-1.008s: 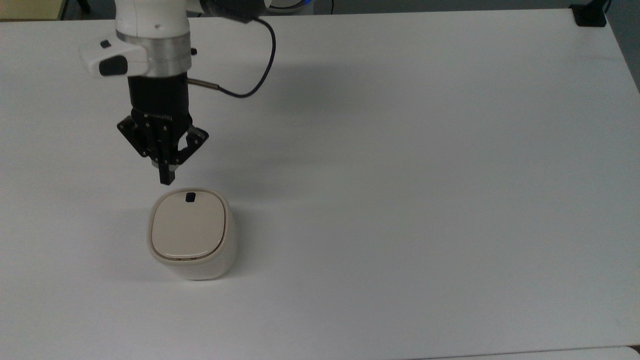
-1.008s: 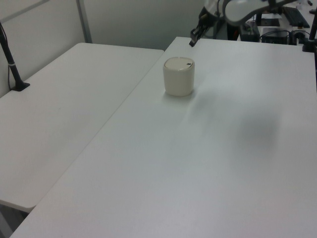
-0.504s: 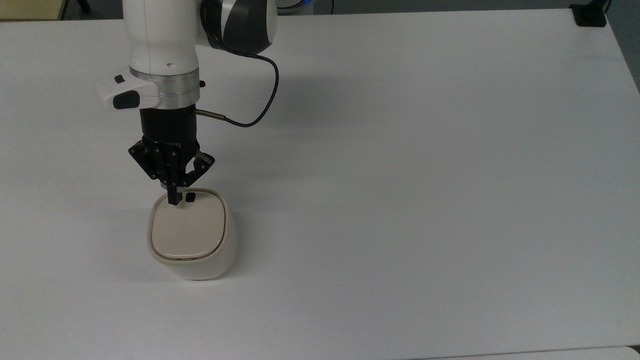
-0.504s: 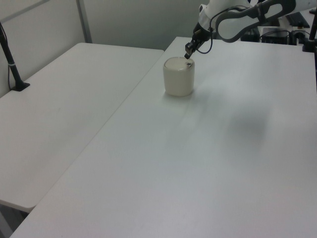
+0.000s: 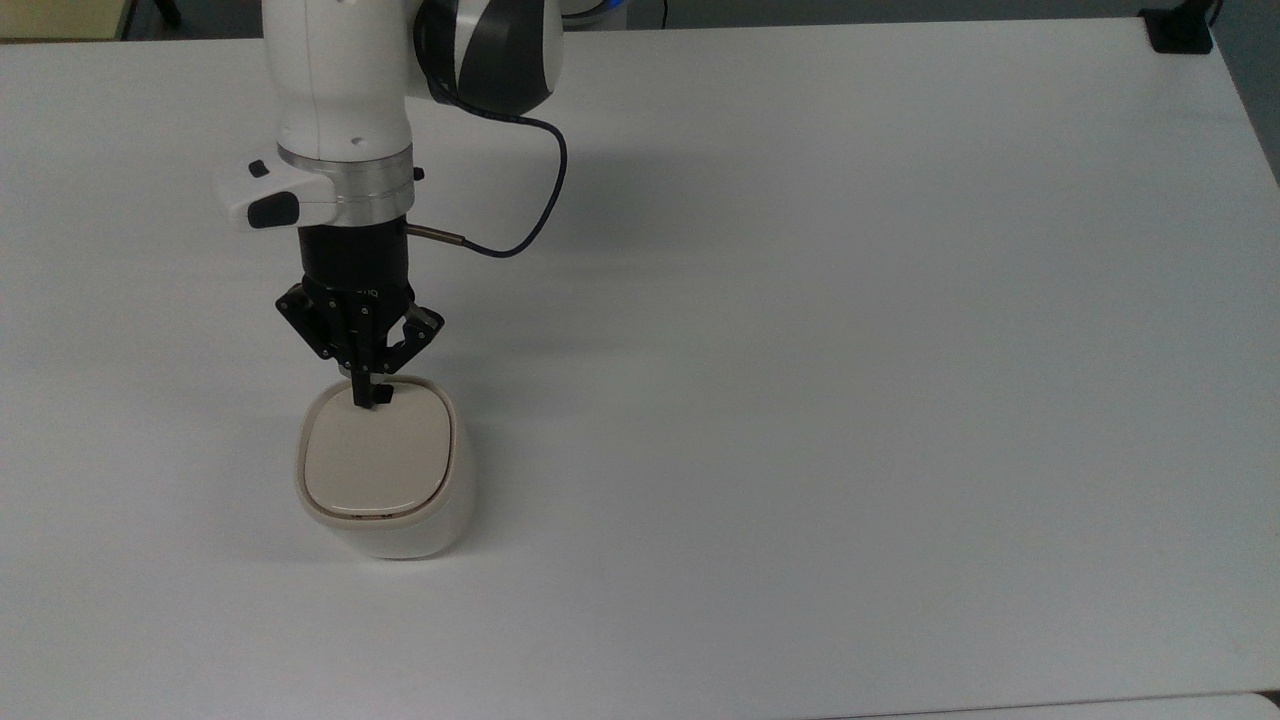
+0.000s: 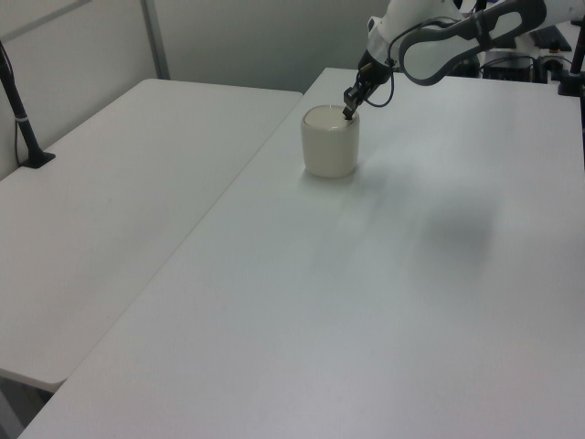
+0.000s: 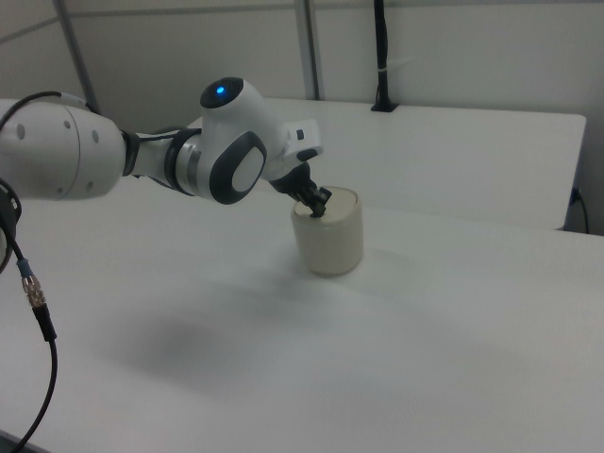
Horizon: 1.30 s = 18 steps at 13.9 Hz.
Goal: Open the trash bin
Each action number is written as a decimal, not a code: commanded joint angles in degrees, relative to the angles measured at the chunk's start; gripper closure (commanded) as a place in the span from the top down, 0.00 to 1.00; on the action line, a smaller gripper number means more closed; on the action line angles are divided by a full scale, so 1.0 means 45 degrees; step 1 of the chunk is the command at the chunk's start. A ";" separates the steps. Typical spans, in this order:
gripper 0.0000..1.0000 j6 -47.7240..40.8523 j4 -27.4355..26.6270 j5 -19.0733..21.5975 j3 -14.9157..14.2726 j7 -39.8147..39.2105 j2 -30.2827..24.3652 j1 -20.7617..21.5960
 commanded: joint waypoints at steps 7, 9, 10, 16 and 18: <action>0.02 -0.3961 -0.0272 0.0736 0.0048 0.1352 -0.3609 0.0092; 0.16 -0.5604 -0.0253 0.0737 0.0048 0.1352 -0.4354 0.0287; 0.40 -0.6868 -0.0272 0.0737 0.0048 0.1352 -0.4899 0.0482; 1.00 -1.2167 -0.0273 0.0640 0.0145 0.1003 -0.6799 0.1089; 1.00 -1.2330 -0.0195 0.0290 0.0399 -0.0280 -0.6625 0.0993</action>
